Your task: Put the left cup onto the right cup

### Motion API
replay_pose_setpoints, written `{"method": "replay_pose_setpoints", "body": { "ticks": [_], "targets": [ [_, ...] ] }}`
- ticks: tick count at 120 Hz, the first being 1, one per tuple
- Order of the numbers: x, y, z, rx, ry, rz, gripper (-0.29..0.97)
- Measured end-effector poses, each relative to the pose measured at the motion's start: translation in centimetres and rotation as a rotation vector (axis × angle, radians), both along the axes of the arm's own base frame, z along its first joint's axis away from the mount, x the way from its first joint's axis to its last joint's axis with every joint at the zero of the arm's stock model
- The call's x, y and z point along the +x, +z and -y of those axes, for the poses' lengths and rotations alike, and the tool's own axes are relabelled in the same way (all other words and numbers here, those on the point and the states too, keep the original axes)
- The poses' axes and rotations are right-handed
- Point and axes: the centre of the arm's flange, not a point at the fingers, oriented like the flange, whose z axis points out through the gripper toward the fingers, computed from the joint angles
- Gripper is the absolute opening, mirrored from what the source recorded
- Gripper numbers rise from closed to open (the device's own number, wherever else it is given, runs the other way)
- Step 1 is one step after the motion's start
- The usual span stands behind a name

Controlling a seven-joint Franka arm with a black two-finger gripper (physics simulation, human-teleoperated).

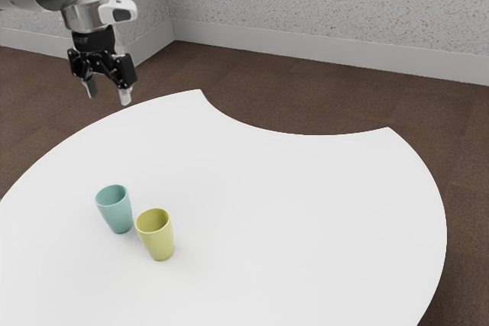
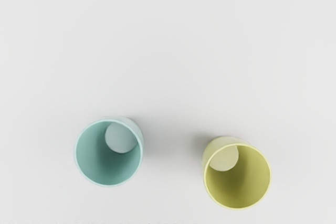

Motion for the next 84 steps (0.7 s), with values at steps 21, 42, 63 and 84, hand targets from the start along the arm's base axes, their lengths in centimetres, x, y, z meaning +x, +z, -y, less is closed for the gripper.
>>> {"method": "replay_pose_setpoints", "body": {
  "ticks": [21, 42, 63, 84],
  "targets": [
    [-0.2, -2.3, -0.7, 0.001, 0.011, 0.003, 0.66],
    [-0.1, -3.8, -0.8, 0.002, 0.012, 0.015, 0.66],
    [0.0, -5.5, -0.4, 0.003, 0.005, 0.019, 0.66],
    [-0.1, -7.0, -0.6, 0.003, 0.009, 0.019, 0.66]
  ]
}}
